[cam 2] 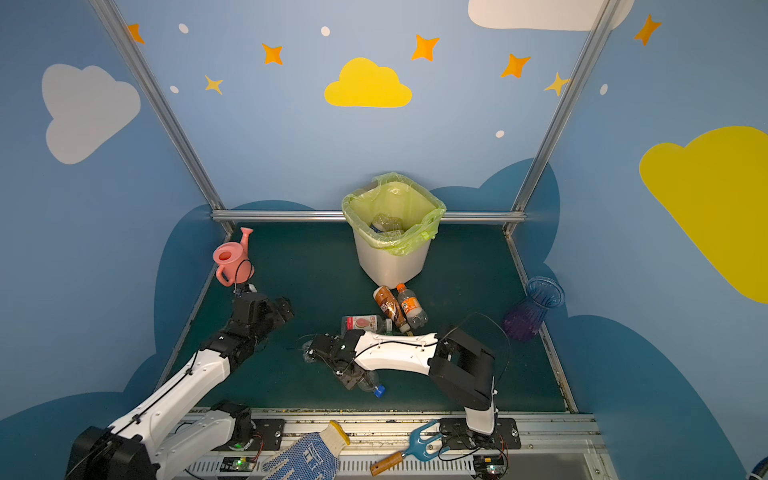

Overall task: Throw the plastic bottles in the bin
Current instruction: 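Close the right gripper on the Pepsi bottle and lift it, then swing the Pepsi bottle over the bin and open the right gripper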

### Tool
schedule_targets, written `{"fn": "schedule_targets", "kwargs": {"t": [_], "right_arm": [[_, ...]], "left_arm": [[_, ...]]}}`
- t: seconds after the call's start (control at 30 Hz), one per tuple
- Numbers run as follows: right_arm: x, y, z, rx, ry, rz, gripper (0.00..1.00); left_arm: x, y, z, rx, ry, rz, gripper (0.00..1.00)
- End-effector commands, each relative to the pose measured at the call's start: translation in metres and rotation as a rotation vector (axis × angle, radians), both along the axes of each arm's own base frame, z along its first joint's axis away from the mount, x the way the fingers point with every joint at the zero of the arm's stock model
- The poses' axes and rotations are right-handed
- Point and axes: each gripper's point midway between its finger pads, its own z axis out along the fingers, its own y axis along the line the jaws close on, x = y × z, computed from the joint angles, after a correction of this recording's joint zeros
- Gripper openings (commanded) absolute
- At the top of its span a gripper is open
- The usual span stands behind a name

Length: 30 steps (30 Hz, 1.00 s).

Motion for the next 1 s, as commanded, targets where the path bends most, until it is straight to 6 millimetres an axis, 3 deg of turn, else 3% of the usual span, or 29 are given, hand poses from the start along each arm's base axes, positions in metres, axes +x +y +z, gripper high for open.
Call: {"fn": "schedule_targets", "kwargs": {"t": [0.0,0.17,0.27,0.43,0.53,0.63,0.77,0.83,0.9,0.97], "right_arm": [[0.019,0.003,0.047,0.081,-0.118,0.022,0.45],[0.053,0.002,0.125,0.237,-0.295,0.026,0.44],[0.077,-0.010,0.192,0.349,-0.466,0.018,0.44],[0.111,-0.051,0.336,0.530,-0.839,0.024,0.47],[0.112,-0.080,0.422,0.677,-1.036,0.024,0.47],[0.109,-0.100,0.481,0.774,-1.201,0.040,0.47],[0.135,-0.111,0.502,0.840,-1.236,-0.014,0.48],[0.164,-0.111,0.502,0.913,-1.189,-0.065,0.48],[0.208,-0.106,0.485,0.959,-1.075,-0.115,0.50],[0.259,-0.086,0.444,0.955,-0.851,-0.137,0.52]], "left_arm": [[-0.004,0.005,-0.005,0.013,0.013,0.014,1.00],[-0.004,0.004,-0.005,0.013,0.012,0.010,1.00],[-0.003,0.002,-0.004,0.010,0.010,0.000,1.00],[0.000,-0.004,-0.005,0.003,0.010,-0.036,1.00],[0.002,-0.010,-0.004,-0.002,0.007,-0.074,1.00],[0.002,-0.012,-0.005,-0.009,0.011,-0.082,1.00],[0.002,-0.015,-0.005,-0.007,0.014,-0.099,1.00],[0.002,-0.018,-0.003,0.001,0.011,-0.114,1.00],[0.001,-0.020,-0.001,0.014,0.009,-0.127,1.00],[0.000,-0.022,0.001,0.030,0.010,-0.138,1.00]]}}
